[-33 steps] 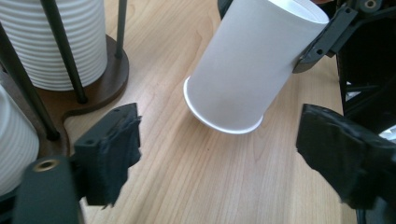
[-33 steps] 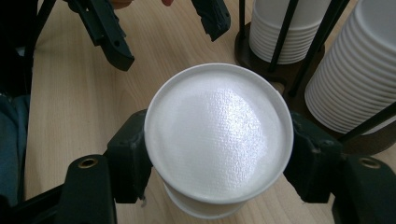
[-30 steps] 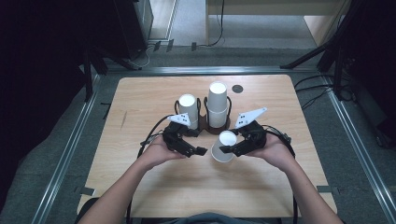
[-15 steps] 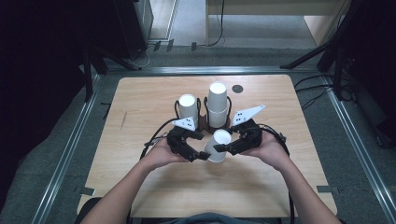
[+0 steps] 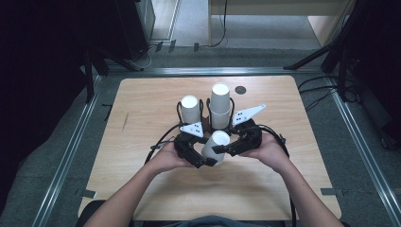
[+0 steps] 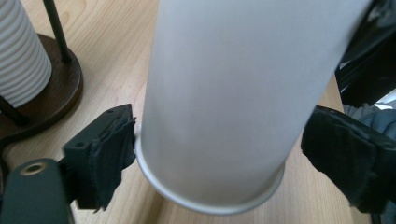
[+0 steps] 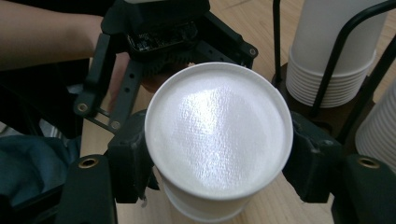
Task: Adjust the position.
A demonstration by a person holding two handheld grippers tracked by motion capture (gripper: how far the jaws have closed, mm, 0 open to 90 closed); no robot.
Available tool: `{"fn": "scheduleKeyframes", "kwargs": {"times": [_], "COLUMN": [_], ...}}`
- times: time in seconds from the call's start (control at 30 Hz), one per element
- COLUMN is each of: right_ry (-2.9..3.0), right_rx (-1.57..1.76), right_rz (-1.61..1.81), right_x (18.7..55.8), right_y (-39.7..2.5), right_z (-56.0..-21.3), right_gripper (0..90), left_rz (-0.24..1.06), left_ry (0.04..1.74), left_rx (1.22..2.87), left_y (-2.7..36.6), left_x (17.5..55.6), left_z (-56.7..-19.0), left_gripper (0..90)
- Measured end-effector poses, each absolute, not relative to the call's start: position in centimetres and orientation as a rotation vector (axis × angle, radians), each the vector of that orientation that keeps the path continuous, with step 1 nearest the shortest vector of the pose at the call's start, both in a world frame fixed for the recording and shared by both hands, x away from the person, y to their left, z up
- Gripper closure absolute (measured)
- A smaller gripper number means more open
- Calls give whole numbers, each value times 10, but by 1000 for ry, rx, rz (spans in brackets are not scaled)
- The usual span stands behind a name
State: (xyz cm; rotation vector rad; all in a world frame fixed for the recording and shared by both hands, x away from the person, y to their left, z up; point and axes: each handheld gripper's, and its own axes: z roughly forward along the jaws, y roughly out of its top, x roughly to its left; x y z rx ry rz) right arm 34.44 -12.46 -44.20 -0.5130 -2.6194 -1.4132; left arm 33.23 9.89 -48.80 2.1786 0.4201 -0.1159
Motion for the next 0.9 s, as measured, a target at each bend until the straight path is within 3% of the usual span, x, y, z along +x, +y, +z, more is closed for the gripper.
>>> {"fn": "scheduleKeyframes", "kwargs": {"times": [0.17, 0.47, 0.9], "right_ry": [-2590, -2601, -2675], "right_rx": [-523, -520, -482], "right_rz": [-1429, -1409, -1394], "right_x": [345, 347, 345], "right_y": [-124, -124, -133], "right_z": [-441, -445, -443], "right_gripper": [334, 338, 253], "left_rz": [-100, -92, -131], "left_ry": [408, 378, 400], "left_rx": [2170, 2168, 2198], "left_y": [97, 98, 107], "left_x": [331, 331, 335], "left_z": [-488, -486, -478], "left_gripper": [157, 301, 317]}}
